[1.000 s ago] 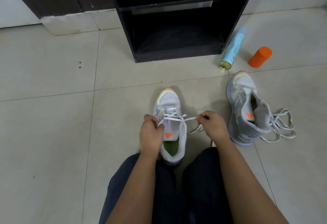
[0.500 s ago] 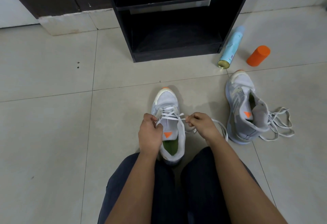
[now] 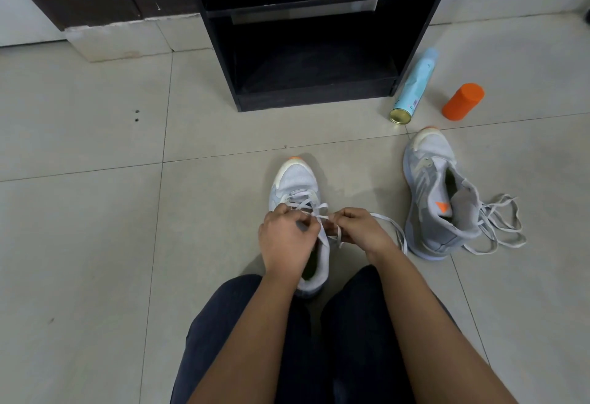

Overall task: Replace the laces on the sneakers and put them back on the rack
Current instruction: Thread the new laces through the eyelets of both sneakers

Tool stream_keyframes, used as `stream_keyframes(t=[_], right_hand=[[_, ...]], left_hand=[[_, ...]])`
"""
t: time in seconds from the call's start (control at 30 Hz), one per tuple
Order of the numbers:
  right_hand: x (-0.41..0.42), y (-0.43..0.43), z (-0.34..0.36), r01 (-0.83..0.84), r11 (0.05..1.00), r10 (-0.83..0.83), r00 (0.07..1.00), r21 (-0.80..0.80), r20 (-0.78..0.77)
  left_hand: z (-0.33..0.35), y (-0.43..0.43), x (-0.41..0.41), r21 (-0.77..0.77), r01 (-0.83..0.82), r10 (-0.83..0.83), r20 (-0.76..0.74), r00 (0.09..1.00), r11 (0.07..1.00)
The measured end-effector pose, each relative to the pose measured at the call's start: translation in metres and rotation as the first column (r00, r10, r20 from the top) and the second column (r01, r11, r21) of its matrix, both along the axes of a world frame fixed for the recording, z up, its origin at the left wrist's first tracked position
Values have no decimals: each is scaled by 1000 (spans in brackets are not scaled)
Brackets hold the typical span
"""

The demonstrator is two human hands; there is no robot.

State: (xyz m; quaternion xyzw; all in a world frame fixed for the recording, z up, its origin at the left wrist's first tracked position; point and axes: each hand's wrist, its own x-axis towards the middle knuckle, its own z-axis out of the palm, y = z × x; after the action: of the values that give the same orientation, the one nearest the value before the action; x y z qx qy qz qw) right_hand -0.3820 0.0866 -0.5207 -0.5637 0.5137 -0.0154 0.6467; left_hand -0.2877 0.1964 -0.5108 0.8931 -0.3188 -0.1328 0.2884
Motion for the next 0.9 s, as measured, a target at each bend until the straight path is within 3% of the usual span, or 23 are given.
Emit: stream_keyframes(t=[0.13, 0.23, 0.37, 0.5, 0.6, 0.7, 0.9], right_hand=[[0, 2, 3, -9, 1000, 9, 1000, 1, -9], [5, 5, 9, -42, 999, 41, 998, -13, -38], [14, 8, 22, 112, 988, -120, 990, 107, 72], [17, 14, 37, 114, 973, -145, 978, 203, 148], [18, 18, 44, 72, 979, -110, 974, 191, 197], [20, 22, 47, 138, 978, -178, 944, 157, 277], [14, 22, 51, 216, 970, -242, 908, 115, 342]], left_hand=[[-2, 1, 2, -23, -13, 11, -77, 997, 1000], [0, 2, 4, -114, -112, 98, -117, 988, 987], [-2, 5, 16, -251, -252, 192, -239, 952, 935], [-7, 4, 16, -269, -161, 102, -221, 970, 950], [-10, 0, 11, -188, -17, -12, -152, 988, 982], [-10, -3, 5, -207, 99, -128, -130, 983, 973], [-12, -2, 7, -277, 88, -137, -165, 977, 957]])
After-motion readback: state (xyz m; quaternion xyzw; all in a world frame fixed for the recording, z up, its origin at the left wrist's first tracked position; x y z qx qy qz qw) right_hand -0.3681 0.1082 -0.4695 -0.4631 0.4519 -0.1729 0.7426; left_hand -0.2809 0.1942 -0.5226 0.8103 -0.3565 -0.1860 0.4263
